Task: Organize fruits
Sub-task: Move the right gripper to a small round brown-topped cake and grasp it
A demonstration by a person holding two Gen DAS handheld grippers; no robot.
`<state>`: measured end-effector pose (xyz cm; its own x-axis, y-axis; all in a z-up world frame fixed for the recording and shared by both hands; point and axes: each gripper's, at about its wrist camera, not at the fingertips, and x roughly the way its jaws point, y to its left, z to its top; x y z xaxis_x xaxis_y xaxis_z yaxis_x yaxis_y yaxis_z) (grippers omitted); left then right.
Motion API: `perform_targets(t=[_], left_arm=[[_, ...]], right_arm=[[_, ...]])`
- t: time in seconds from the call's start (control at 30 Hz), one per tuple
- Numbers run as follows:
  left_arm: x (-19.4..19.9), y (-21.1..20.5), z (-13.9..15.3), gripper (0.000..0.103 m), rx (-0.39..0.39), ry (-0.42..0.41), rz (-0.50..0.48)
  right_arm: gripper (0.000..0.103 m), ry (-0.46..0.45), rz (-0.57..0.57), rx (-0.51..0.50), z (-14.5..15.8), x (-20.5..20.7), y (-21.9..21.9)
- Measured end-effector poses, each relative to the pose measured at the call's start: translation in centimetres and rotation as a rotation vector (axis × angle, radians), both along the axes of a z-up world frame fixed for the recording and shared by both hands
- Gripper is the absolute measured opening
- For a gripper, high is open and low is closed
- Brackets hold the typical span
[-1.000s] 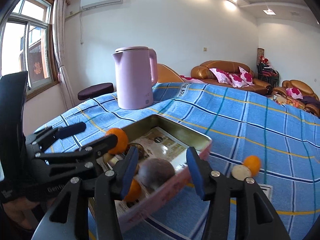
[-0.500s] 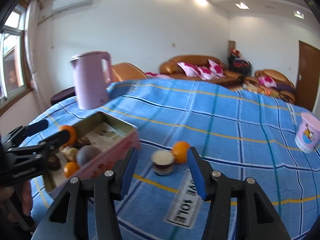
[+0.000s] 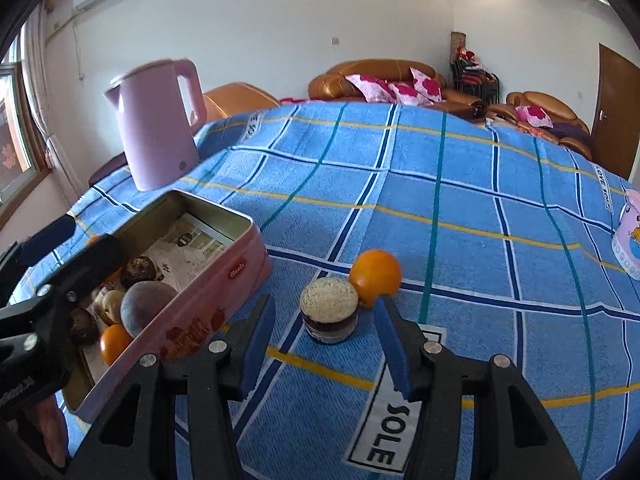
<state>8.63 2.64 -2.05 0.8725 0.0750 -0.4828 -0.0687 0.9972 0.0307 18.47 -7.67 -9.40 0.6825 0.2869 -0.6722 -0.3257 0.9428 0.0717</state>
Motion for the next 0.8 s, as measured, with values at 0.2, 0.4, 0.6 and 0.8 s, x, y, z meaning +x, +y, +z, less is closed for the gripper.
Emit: perform_targets(t=[0.2, 0.4, 0.6, 0.8], left_arm=[[0.5, -0.4, 0.1, 0.093, -0.003, 0.005, -0.003], [1.3, -2.0, 0.3, 0.093, -0.008, 0.018, -0.031], [2.0, -5.2, 0.5, 0.093, 0.017, 0.027, -0.083], [3.5, -8.3, -0.4, 0.093, 0.033, 0.072, -0.131]], right_arm=[[0.036, 0.045, -0.026, -0.026, -0.8, 0.9, 0.3], [0.036, 0.007, -0.033, -0.002, -0.1, 0.0, -1.2], [0.036, -0.031, -0.093, -0.003, 0.3, -0.4, -4.6], [0.036, -0.044, -0.166, 0.003, 0.6, -0.2, -8.0]])
